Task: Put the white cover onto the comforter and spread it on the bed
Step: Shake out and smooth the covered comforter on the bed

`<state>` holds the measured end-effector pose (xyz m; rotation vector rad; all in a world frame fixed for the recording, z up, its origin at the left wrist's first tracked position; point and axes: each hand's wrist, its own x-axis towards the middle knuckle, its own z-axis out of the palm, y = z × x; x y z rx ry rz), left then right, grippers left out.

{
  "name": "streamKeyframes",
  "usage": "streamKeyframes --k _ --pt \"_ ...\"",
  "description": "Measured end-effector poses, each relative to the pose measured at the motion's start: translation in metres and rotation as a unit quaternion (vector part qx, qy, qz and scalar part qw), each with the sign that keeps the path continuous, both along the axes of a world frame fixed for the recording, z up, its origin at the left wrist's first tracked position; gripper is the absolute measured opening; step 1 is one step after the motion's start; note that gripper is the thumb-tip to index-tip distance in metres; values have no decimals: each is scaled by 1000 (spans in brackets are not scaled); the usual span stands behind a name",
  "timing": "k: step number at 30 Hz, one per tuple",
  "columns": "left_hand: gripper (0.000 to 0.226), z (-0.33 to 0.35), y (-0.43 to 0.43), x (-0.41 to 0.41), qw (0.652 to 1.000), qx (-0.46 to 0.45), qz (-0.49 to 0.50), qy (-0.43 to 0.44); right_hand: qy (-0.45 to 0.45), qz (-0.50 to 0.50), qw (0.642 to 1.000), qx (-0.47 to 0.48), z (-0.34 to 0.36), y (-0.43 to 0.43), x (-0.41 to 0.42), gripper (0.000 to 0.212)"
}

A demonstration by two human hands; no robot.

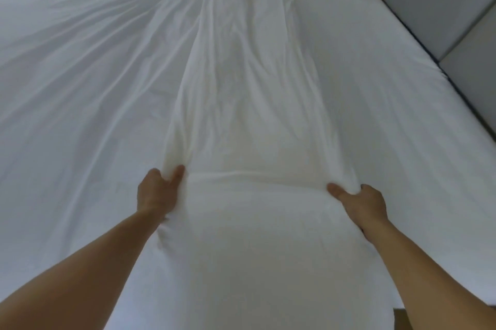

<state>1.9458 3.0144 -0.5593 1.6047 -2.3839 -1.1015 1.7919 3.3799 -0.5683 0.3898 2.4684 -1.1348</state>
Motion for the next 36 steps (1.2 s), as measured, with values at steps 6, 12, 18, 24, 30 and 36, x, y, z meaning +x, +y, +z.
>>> streamKeyframes --k 6,12,18,24,30,36 --pt "66 -23 35 64 996 79 19 30 -96 -5 993 -71 -4 44 62 93" --pt "88 -26 94 151 966 232 -23 115 -106 53 981 -152 -20 87 134 122" --pt "58 -53 125 229 965 257 -26 37 -157 13 970 -184 -50 133 191 98" --pt "50 -63 140 249 988 141 -53 -37 -132 -18 979 -156 -68 135 208 69" --pt "100 -32 154 194 961 -241 -129 37 208 117 968 73 -34 90 185 90" --pt "98 -27 161 94 847 -334 -399 -110 244 413 841 251 -37 17 130 80"
